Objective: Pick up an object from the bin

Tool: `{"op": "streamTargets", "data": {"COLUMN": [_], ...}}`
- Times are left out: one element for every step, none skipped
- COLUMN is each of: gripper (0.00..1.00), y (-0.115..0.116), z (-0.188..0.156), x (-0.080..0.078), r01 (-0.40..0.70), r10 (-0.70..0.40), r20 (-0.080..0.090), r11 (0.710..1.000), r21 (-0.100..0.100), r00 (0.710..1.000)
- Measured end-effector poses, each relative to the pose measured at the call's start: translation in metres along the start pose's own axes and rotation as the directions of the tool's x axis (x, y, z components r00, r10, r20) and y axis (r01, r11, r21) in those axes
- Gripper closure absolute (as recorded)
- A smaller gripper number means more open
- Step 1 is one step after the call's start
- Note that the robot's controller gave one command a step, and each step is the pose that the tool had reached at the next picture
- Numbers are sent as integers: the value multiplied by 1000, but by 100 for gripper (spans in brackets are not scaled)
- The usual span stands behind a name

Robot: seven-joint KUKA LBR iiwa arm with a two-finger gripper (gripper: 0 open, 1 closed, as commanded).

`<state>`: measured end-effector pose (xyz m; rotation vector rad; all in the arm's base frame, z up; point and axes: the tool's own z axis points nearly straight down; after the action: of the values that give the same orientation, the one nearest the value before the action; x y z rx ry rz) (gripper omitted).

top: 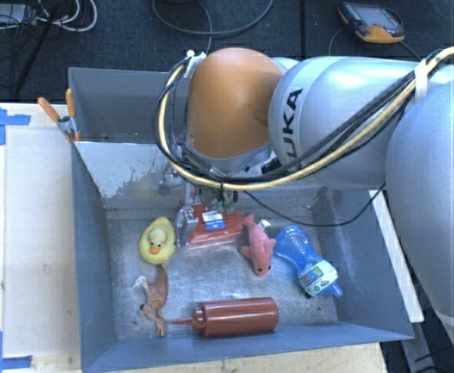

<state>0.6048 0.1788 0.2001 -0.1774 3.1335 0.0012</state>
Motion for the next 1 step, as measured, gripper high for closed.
{"op": "streamTargets", "data": {"gripper": [0], "y": [-5], "z": [87], "x": [-1], "r01": [329], "r10": [-329], "r20": [0], "r11": [944], "r21": [0], "r00": [944]}}
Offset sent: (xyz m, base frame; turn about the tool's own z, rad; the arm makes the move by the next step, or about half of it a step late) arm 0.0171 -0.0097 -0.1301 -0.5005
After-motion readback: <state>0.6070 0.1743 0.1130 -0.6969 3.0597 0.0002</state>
